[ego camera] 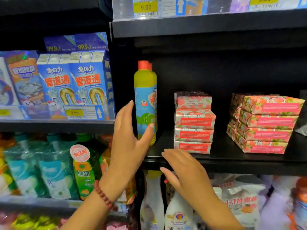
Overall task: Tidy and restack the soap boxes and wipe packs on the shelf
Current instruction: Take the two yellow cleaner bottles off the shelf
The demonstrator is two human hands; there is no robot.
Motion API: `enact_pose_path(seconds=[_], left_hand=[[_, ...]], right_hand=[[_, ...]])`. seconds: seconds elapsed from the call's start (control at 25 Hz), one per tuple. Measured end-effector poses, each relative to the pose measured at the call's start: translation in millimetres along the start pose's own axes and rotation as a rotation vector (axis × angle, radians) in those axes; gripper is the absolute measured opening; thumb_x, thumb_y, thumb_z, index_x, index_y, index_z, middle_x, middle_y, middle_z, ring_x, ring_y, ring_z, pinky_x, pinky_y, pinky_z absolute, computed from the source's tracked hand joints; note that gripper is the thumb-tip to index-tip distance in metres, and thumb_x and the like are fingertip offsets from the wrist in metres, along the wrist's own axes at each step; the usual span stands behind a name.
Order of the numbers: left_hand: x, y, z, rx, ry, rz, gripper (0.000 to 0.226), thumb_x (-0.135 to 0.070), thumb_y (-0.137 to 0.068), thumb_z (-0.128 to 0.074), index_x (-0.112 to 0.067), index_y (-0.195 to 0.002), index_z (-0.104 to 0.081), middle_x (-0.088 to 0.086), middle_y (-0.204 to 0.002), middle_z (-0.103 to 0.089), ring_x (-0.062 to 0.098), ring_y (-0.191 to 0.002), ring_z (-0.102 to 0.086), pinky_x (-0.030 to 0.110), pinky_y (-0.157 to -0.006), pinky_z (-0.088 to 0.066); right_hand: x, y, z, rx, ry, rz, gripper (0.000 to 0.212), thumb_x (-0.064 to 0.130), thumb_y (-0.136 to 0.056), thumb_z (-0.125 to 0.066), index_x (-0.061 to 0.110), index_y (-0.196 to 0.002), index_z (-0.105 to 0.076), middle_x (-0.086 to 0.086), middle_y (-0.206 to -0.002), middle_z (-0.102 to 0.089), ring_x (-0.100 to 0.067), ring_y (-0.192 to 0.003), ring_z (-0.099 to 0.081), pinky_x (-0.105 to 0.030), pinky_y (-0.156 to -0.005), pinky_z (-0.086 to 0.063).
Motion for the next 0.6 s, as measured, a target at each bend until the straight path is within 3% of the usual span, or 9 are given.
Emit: enact_pose_path(seconds=[0.08,0.12,0.2,0.28,0.44,0.6], left_hand=[[3.6,-15.6,-21.2,0.025,-0.051,0.051,0.078,-0.030,-0.086,-0.066,-0.014,-0.148,-0.021,-0.004,-0.141,-0.030,-0.007,-0.122,-0.025,-0.001,-0.095,-0.022],[10.7,-22.8,-31.4,0.039,-0.051,0.108,0.080,-0.032,-0.086,-0.065,-0.014,-0.148,-0.018,-0.001,-0.142,-0.030,-0.003,-0.122,-0.027,0.001,-0.094,-0.025],[22.5,-33.1,-47.9,0.036,0.033,0.250,0.077,-0.035,-0.085,-0.066,-0.015,-0.145,-0.024,0.006,-0.138,-0.039,0.012,-0.122,-0.042,0.020,-0.095,-0.043],[35.7,-37.7,-55.6,-0.031,0.128,0.325,0.068,-0.036,-0.081,-0.071,-0.015,-0.136,-0.036,0.006,-0.125,-0.050,0.017,-0.108,-0.055,0.031,-0.085,-0.053],[41.9,-41.6,-59.6,-0.127,0.116,0.308,0.060,-0.037,-0.077,-0.074,-0.014,-0.123,-0.042,0.002,-0.113,-0.056,0.010,-0.094,-0.060,0.017,-0.066,-0.052],[44.7,-38.3,-51.5,-0.066,0.254,0.267,0.055,-0.033,-0.079,-0.074,-0.017,-0.122,-0.044,-0.010,-0.106,-0.057,0.000,-0.090,-0.061,0.008,-0.065,-0.050]], right_hand=[[1.6,-6.4,-6.0,0.004,0.056,0.028,0.039,0.027,-0.064,-0.085,0.013,-0.097,-0.070,0.002,-0.096,-0.070,-0.017,-0.087,-0.067,-0.025,-0.074,-0.053],[0.0,-5.8,-8.8,-0.004,0.064,0.027,0.038,0.028,-0.063,-0.085,0.014,-0.096,-0.071,0.002,-0.095,-0.070,-0.017,-0.086,-0.067,-0.025,-0.072,-0.053],[-3.1,-4.9,-11.7,-0.029,0.058,0.008,0.038,0.027,-0.061,-0.086,0.014,-0.094,-0.071,0.003,-0.094,-0.070,-0.017,-0.084,-0.067,-0.025,-0.070,-0.053],[-1.5,-1.9,-11.8,-0.049,0.054,-0.001,0.039,0.027,-0.059,-0.087,0.015,-0.093,-0.072,0.003,-0.093,-0.070,-0.016,-0.083,-0.067,-0.025,-0.069,-0.053],[-1.0,-3.1,-11.0,-0.047,0.062,-0.011,0.038,0.029,-0.059,-0.087,0.017,-0.092,-0.071,0.006,-0.091,-0.070,-0.014,-0.081,-0.067,-0.023,-0.067,-0.053],[0.7,-2.6,-10.9,-0.032,0.037,-0.018,0.038,0.029,-0.060,-0.086,0.017,-0.093,-0.072,0.006,-0.092,-0.070,-0.012,-0.082,-0.067,-0.023,-0.068,-0.053]])
Point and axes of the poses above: each hand's wrist, its own y-axis away from the middle knuckle, its own z-axis out of the back of the hand, x = y × z, the point moved 5 cm from there along -y, towards the middle knuckle
